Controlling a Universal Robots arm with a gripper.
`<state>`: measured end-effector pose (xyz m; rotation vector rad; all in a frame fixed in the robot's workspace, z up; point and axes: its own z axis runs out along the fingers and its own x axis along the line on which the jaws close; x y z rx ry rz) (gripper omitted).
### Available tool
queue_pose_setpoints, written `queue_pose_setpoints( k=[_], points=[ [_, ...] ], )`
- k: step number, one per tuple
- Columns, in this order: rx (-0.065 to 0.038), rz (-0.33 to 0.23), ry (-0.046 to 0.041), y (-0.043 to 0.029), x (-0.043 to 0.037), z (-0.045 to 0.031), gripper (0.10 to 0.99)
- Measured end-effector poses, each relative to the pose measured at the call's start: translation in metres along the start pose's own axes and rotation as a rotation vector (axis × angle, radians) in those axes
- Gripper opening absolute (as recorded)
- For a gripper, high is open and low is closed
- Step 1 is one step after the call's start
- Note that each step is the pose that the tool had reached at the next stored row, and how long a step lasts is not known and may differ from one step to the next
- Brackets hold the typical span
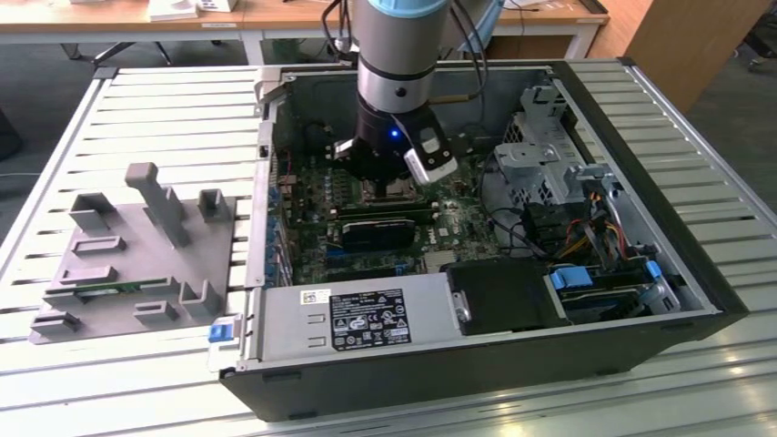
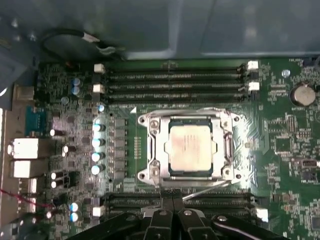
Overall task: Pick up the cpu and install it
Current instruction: 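Install the second cpu locking lever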
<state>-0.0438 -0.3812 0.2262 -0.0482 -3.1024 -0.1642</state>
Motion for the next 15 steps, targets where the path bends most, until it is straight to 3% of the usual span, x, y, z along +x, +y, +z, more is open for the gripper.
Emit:
queue_pose_setpoints(
  k=[7, 15],
  points=[
    [-0.011, 0.0, 0.0002, -0.0042, 0.0045, 0.0004, 0.106],
    [-0.021, -0.001, 0.0006, -0.0055, 0.0068, 0.0108, 0.106]
  ],
)
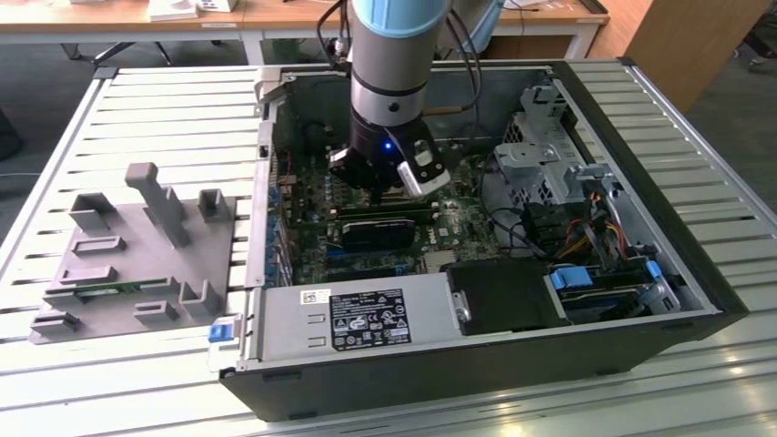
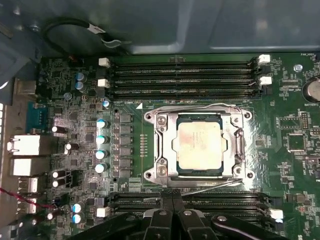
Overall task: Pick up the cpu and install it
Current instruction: 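Install the second cpu locking lever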
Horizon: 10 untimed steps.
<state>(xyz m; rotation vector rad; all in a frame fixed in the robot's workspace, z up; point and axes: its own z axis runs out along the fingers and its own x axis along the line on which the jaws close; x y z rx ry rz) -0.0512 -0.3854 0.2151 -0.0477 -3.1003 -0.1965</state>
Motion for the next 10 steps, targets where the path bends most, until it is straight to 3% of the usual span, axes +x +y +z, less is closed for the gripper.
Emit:
queue_pose_setpoints(
  k=[4, 7, 10],
  points=[
    [-0.021, 0.0, 0.0007, -0.0009, -0.0001, 0.0002, 0.106],
    [-0.053, -0.001, 0.0016, -0.0038, -0.0002, 0.0003, 0.106],
    [-0.066, -0.001, 0.002, -0.0103, -0.0004, 0.0, 0.106]
  ],
)
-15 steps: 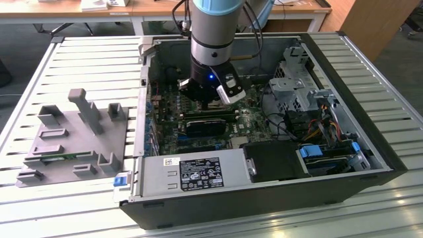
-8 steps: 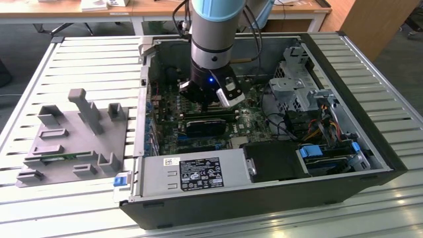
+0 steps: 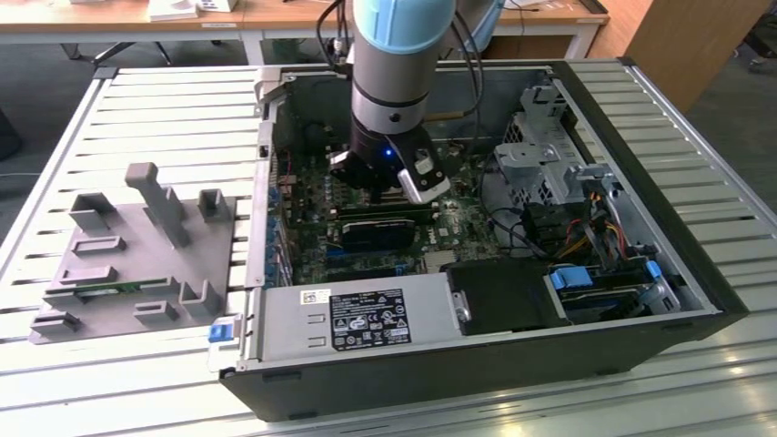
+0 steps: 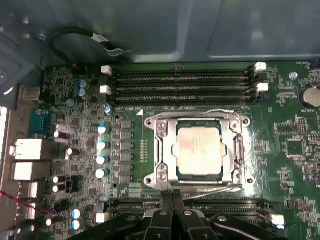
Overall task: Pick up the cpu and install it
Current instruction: 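Install the second cpu locking lever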
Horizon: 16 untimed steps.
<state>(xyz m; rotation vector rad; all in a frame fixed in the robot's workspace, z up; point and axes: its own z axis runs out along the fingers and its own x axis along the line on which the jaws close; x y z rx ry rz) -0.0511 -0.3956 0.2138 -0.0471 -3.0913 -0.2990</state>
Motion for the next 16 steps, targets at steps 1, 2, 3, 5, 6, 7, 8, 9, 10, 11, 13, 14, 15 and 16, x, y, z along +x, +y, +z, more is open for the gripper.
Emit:
queue_pose_setpoints(
  k=[1, 2, 3, 5, 6, 7, 8, 9, 10, 11, 13, 14, 15, 16],
  points=[
    [-0.003, 0.0, 0.0002, -0.002, -0.0001, -0.0004, 0.106],
    [-0.008, 0.0, 0.0003, -0.0034, -0.0001, -0.0006, 0.106],
    [-0.014, -0.001, 0.0006, -0.0046, 0.0002, -0.0007, 0.106],
    [-0.027, -0.001, 0.001, -0.0067, 0.0016, -0.0006, 0.106],
    [-0.032, -0.001, 0.0012, -0.0074, 0.0024, -0.0003, 0.106],
    [-0.036, -0.001, 0.0013, -0.008, 0.0033, 0.0, 0.106],
    [-0.04, -0.001, 0.0015, -0.0086, 0.0044, 0.0004, 0.106],
    [-0.043, -0.001, 0.0016, -0.0091, 0.0053, 0.001, 0.106],
    [-0.045, -0.001, 0.0016, -0.0094, 0.0061, 0.0018, 0.106],
    [-0.048, -0.002, 0.0016, -0.0096, 0.0066, 0.0027, 0.106],
    [-0.053, -0.002, 0.0019, -0.0102, 0.0075, 0.0045, 0.106],
    [-0.055, -0.002, 0.002, -0.0104, 0.0075, 0.0059, 0.106],
    [-0.057, -0.002, 0.0021, -0.0107, 0.0075, 0.0074, 0.106],
    [-0.058, -0.002, 0.002, -0.0111, 0.0075, 0.0091, 0.106]
  ],
)
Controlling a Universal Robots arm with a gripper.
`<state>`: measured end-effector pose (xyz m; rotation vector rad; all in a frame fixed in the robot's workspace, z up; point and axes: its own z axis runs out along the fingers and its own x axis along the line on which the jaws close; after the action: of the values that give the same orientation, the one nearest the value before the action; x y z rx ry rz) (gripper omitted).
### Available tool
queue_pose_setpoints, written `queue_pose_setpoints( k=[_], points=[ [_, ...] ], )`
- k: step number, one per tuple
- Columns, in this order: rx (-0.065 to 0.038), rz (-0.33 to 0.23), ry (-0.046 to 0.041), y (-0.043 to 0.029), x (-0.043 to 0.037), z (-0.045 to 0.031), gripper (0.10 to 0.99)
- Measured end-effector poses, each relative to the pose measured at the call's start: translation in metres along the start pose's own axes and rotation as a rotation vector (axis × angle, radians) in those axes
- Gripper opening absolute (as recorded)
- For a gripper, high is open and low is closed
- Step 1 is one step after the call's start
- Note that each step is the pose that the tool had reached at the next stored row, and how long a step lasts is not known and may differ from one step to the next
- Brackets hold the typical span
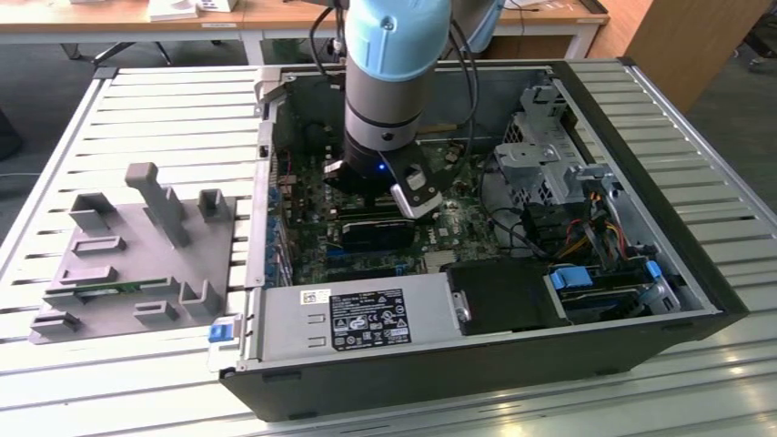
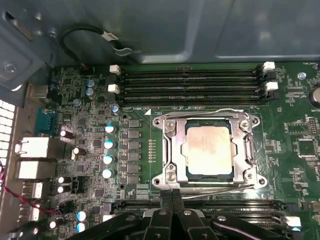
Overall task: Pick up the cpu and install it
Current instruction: 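Install the second cpu locking lever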
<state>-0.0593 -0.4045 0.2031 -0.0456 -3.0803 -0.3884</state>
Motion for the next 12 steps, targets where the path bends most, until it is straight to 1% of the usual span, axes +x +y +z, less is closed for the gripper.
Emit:
queue_pose_setpoints(
  k=[2, 5, 9, 12],
  points=[
    [-0.003, 0.0, 0.0, -0.0007, -0.0001, 0.003, 0.106],
    [-0.005, 0.0, 0.0002, -0.0013, -0.0001, 0.0049, 0.106],
    [-0.01, 0.0, 0.0003, -0.0016, 0.0008, 0.0062, 0.106],
    [-0.014, -0.001, 0.0004, -0.0018, 0.003, 0.0066, 0.106]
  ],
)
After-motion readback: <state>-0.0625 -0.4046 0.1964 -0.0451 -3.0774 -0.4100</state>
